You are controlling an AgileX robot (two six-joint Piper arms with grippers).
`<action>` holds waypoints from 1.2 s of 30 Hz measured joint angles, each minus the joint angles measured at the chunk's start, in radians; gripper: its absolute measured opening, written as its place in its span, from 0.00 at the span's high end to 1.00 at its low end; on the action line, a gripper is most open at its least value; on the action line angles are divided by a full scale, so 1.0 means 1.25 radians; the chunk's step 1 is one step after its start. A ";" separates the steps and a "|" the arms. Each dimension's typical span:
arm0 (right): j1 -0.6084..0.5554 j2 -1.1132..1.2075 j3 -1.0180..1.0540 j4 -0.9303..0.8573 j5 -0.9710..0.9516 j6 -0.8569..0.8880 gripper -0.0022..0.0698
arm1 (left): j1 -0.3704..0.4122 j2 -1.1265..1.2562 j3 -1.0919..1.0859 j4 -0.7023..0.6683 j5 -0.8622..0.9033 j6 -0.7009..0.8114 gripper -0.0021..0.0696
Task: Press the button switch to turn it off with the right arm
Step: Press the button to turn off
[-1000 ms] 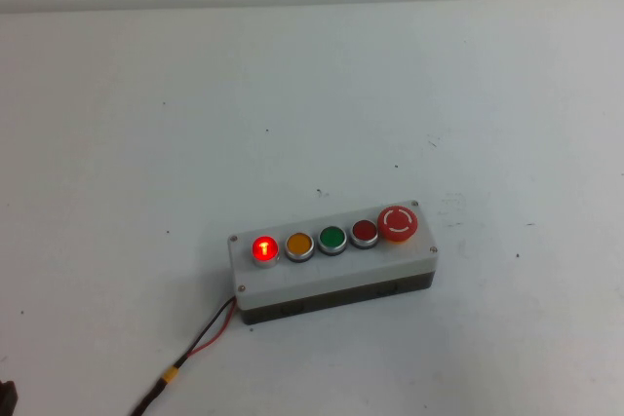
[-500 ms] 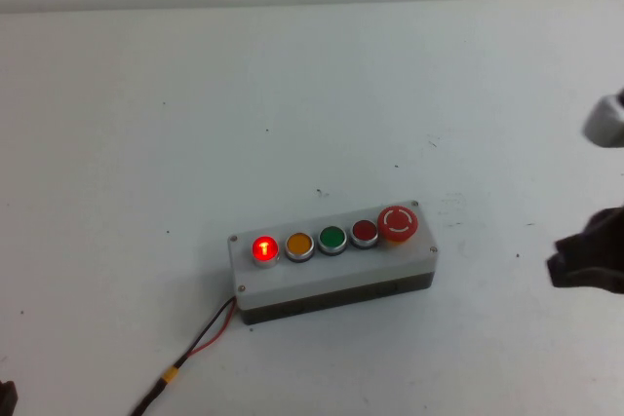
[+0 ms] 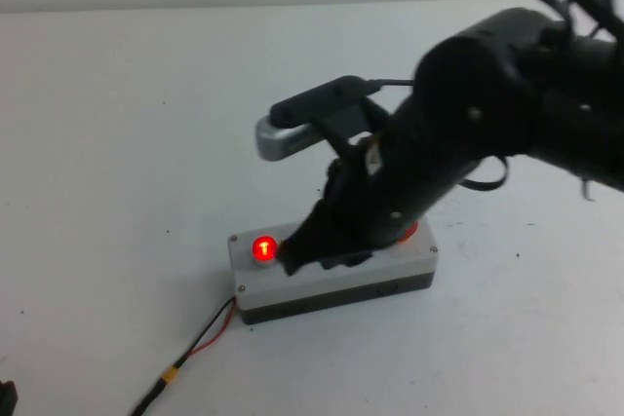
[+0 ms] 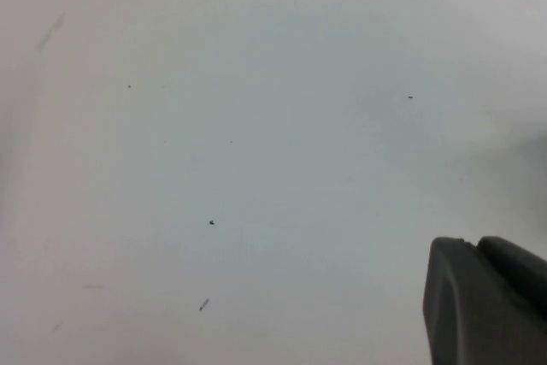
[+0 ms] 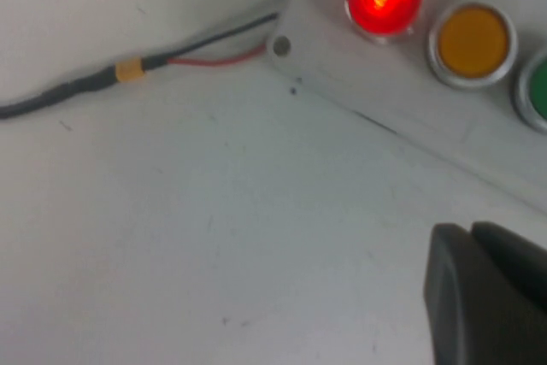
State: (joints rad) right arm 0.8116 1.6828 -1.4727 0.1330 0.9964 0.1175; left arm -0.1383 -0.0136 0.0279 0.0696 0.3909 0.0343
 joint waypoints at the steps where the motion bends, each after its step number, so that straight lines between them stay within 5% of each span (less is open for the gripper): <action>1: 0.010 0.028 -0.030 -0.007 0.000 0.000 0.99 | 0.000 0.000 0.000 0.000 0.000 0.000 0.97; 14: 0.031 0.238 -0.240 -0.037 0.002 0.000 0.99 | 0.000 0.000 0.000 0.000 0.000 0.000 0.97; 36: 0.031 0.283 -0.262 -0.044 -0.016 0.000 0.99 | 0.000 0.000 0.000 0.000 0.000 0.000 0.97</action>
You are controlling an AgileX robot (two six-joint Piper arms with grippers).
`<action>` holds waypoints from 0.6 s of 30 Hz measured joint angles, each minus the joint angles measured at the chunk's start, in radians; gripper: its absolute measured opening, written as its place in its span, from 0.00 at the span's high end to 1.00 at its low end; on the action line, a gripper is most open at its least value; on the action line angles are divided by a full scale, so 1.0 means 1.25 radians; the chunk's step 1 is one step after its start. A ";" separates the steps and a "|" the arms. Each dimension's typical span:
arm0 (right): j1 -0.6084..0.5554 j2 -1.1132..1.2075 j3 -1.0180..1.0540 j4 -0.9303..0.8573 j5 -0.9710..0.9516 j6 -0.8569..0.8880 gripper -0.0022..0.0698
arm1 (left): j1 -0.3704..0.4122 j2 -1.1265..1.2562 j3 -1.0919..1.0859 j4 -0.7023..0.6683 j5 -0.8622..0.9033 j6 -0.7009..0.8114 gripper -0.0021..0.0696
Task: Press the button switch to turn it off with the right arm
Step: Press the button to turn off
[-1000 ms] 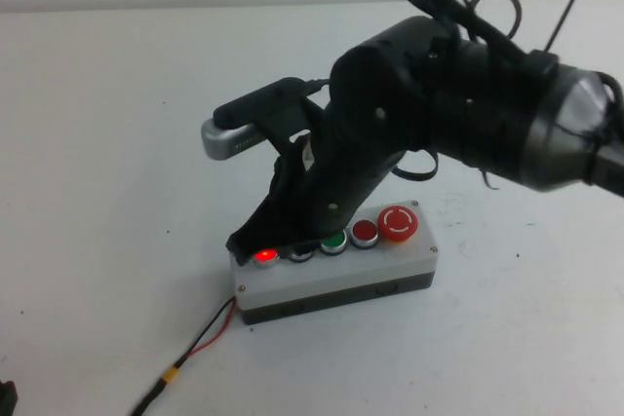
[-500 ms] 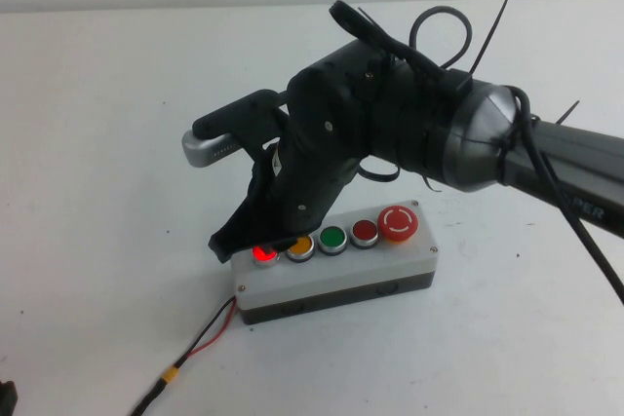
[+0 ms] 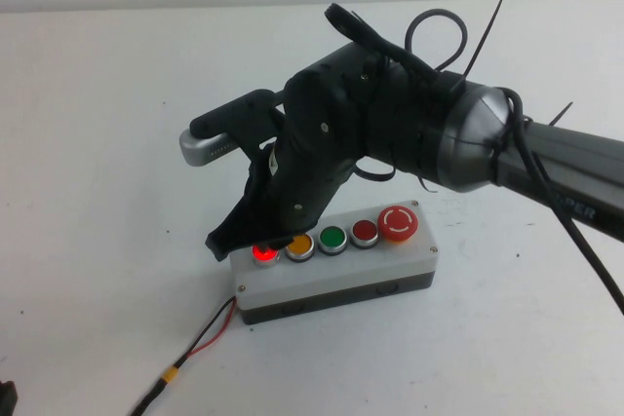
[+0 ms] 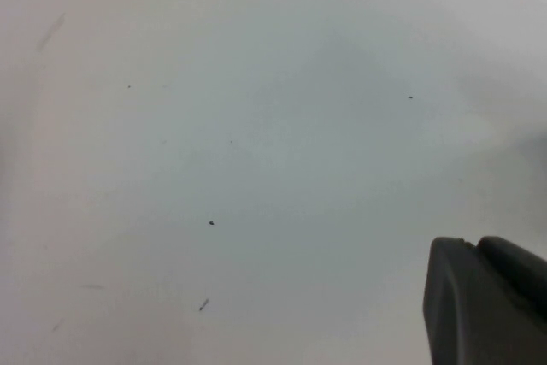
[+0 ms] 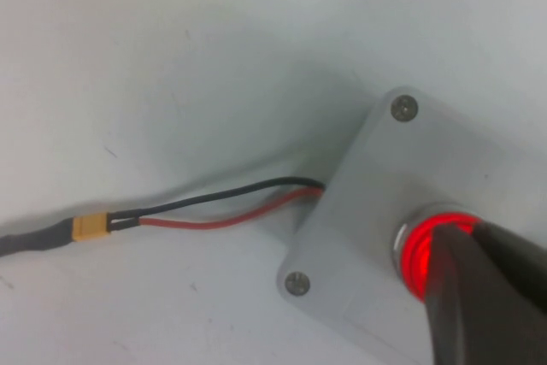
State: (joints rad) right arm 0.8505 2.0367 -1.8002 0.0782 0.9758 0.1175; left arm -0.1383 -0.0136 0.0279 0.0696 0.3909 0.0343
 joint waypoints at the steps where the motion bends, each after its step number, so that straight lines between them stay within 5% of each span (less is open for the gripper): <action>1: 0.000 0.000 0.000 0.000 0.000 0.000 0.99 | 0.000 0.000 0.000 0.000 0.000 0.000 0.97; 18: -0.002 0.024 -0.018 0.013 0.023 -0.006 0.99 | 0.000 0.000 0.000 0.000 0.000 0.000 0.97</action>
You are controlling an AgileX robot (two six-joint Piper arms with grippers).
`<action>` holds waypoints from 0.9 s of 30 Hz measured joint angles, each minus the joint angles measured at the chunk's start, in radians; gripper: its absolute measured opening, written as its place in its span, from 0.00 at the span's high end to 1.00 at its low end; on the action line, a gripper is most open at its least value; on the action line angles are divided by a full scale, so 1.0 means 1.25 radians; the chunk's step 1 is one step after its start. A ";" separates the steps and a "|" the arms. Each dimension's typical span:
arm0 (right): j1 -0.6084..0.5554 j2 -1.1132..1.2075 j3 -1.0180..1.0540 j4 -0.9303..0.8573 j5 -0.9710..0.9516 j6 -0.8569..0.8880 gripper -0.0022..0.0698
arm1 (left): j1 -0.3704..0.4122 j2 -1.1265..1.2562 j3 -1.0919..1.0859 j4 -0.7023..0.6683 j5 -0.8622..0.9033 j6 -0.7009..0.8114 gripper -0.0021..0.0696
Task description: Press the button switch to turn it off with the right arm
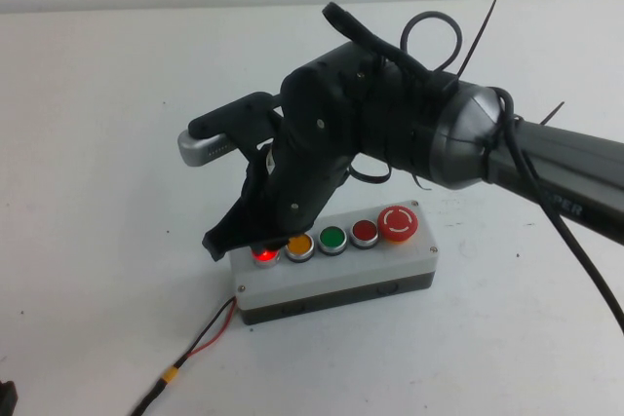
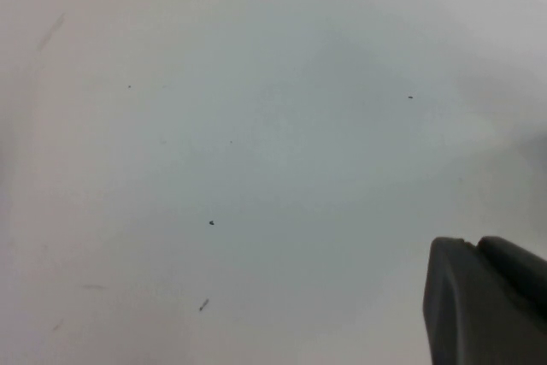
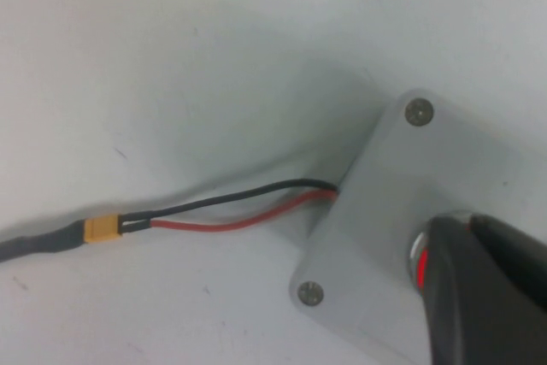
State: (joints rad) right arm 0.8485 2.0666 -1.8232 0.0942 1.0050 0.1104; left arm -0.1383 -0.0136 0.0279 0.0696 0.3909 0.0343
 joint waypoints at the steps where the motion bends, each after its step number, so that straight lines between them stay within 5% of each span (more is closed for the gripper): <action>1: -0.001 0.004 -0.001 0.005 0.000 0.000 0.99 | 0.000 0.000 0.000 0.000 0.000 0.000 0.97; 13: -0.006 -0.043 0.008 0.009 0.008 -0.010 0.99 | 0.000 0.000 0.000 0.000 0.000 0.000 0.97; 27: -0.008 -0.493 0.305 -0.034 0.036 -0.044 0.99 | 0.000 0.000 0.000 0.000 0.000 0.000 0.97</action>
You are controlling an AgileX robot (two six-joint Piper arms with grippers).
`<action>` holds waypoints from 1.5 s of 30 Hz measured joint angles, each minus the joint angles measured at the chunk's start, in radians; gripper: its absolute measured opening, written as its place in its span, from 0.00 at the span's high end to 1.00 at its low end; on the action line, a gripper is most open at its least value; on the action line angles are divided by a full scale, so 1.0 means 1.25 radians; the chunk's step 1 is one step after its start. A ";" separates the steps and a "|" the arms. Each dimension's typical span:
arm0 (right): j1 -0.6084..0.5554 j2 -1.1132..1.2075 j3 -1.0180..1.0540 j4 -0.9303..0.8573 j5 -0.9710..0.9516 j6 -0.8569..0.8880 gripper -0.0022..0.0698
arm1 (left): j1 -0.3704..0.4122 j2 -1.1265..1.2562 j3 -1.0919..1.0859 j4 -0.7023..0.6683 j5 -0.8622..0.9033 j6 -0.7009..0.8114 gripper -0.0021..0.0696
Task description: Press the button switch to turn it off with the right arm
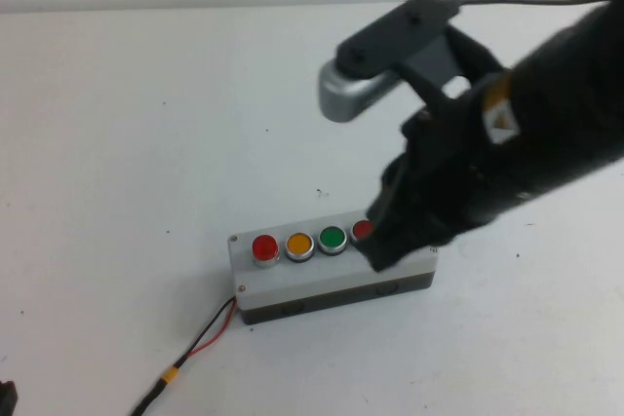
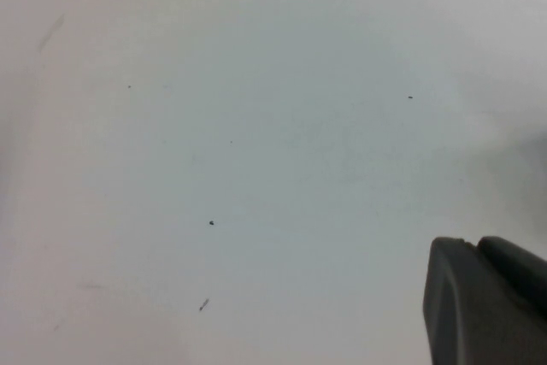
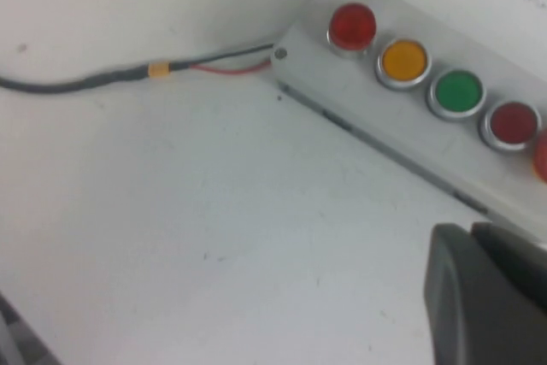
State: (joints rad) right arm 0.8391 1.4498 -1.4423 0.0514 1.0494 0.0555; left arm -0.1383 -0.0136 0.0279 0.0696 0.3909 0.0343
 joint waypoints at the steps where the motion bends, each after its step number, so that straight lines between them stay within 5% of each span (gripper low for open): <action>1: 0.000 -0.036 0.022 0.000 0.000 0.000 0.99 | 0.000 0.000 0.000 0.000 0.000 0.000 0.97; 10: 0.000 -0.203 0.103 -0.002 0.149 -0.003 0.99 | 0.000 0.000 0.000 0.000 0.000 0.000 0.97; 19: -0.004 -0.234 0.178 -0.041 0.138 -0.005 0.99 | 0.000 0.000 0.000 0.000 0.000 0.000 0.97; 25: -0.108 -0.340 0.407 -0.062 -0.135 -0.005 0.99 | 0.000 0.000 0.000 0.000 0.000 0.000 0.97; 31: -0.308 -0.505 0.699 -0.065 -0.436 -0.005 0.99 | 0.000 0.000 0.000 0.000 0.000 0.000 0.97; 37: -0.472 -0.733 0.920 -0.068 -0.588 -0.005 0.99 | 0.000 0.000 0.000 0.000 0.000 0.000 0.97; 45: -0.566 -0.998 1.133 -0.096 -0.777 -0.005 0.99 | 0.000 0.000 0.000 0.000 0.000 0.000 0.97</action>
State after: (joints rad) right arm 0.1315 0.2021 -0.0256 -0.0686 0.0784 0.0497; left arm -0.1383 -0.0136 0.0279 0.0696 0.3909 0.0343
